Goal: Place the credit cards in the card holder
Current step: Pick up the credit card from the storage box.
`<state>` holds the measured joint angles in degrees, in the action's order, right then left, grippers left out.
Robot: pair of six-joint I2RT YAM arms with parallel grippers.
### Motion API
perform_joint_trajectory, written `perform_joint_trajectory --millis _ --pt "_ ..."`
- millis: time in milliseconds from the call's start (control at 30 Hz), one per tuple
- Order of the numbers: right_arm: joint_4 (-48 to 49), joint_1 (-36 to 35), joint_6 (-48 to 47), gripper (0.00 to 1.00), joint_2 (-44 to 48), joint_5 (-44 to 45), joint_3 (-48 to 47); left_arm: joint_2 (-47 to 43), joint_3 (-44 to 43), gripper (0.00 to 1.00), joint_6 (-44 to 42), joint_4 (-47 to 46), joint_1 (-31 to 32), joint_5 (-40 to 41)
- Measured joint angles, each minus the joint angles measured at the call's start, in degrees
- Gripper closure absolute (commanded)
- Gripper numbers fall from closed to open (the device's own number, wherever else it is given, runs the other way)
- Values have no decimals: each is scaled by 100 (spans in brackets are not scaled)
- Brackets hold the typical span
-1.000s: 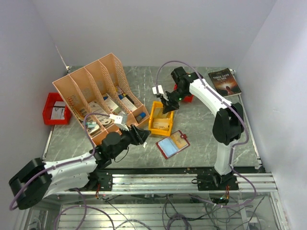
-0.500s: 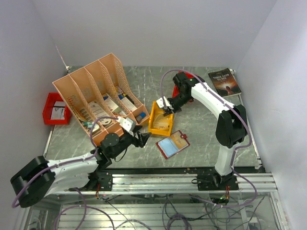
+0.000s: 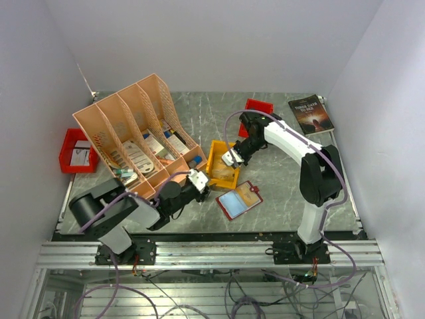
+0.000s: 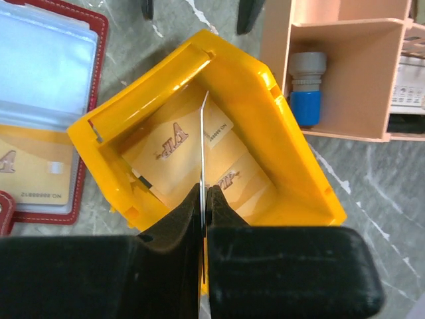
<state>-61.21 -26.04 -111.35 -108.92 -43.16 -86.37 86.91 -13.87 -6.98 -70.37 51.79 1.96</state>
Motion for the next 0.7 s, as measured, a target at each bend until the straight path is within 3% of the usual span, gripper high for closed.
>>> perform_joint_trajectory --millis 133,267,700 --pt "129 0 -175 100 76 7 24 649 -164 46 -223 -297 0 -9" --pt "306 0 -275 100 219 4 66 1025 -367 40 -382 -437 0 0" --pt "391 0 -291 100 411 -20 175 1344 -442 36 -734 -621 -72 -321"
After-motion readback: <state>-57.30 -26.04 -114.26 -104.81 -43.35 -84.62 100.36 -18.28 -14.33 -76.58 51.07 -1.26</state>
